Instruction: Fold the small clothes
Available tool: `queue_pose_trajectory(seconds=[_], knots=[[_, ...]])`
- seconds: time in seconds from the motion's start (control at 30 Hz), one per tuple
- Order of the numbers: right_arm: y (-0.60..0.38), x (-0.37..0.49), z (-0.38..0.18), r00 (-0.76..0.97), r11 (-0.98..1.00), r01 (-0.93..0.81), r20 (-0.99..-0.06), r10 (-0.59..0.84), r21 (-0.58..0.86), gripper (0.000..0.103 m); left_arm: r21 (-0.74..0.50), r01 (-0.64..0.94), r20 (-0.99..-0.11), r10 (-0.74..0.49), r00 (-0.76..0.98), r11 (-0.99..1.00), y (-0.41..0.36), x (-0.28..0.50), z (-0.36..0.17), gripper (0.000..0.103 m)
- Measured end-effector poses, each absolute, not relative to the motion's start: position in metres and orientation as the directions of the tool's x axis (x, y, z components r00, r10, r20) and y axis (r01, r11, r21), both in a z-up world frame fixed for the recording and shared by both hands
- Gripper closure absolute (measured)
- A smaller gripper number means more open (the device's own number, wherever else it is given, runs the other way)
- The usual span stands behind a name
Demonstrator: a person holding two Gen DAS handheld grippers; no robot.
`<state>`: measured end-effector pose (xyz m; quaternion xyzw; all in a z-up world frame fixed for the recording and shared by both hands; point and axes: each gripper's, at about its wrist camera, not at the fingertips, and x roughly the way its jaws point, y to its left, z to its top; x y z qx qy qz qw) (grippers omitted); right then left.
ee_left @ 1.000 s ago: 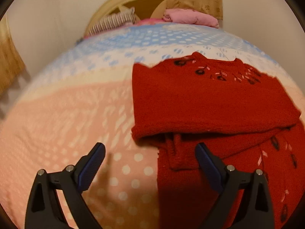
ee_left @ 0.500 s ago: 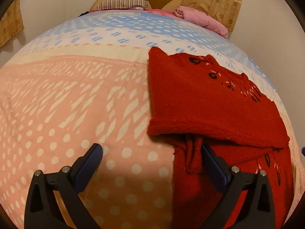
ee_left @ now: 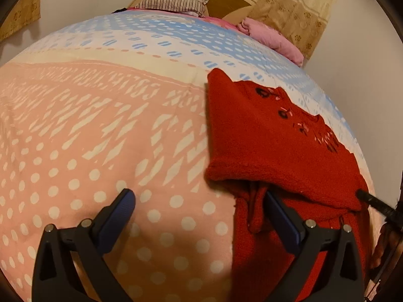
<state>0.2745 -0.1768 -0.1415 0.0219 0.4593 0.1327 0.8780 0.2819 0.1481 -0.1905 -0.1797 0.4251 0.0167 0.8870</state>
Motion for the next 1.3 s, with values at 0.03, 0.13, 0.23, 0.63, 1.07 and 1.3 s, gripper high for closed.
queue_pose_trajectory(seconds=[0.03,0.13,0.23,0.63,1.07,1.3], knots=[[-0.171,0.273,-0.142,0.547,0.964,-0.235,-0.803,0.238,0.126,0.085,-0.304,-0.185,-0.76,-0.121,0.639,0.935,0.148,0.282,-0.191,0.0],[-0.16,0.262,-0.131,0.598,0.962,-0.273,-0.779,0.19,0.025,0.091,-0.302,-0.198,-0.757,-0.109,0.644,0.932,0.148,0.281,-0.19,0.0],[-0.163,0.253,-0.105,0.672,0.965,-0.263,-0.72,0.172,-0.015,0.092,-0.304,-0.2,-0.758,-0.109,0.644,0.931,0.148,0.281,-0.19,0.0],[-0.182,0.267,-0.108,0.674,0.979,-0.188,-0.735,0.073,-0.075,0.092,-0.304,-0.212,-0.758,-0.1,0.645,0.929,0.15,0.281,-0.19,0.0],[-0.199,0.247,-0.093,0.673,0.977,-0.205,-0.715,0.189,0.066,0.057,-0.223,-0.178,-0.661,-0.014,0.751,0.958,0.142,0.251,-0.141,0.0],[-0.176,0.259,-0.13,0.602,0.966,-0.237,-0.765,0.231,0.105,0.056,-0.122,-0.186,-0.742,0.035,0.669,0.975,0.129,0.295,-0.171,0.0]])
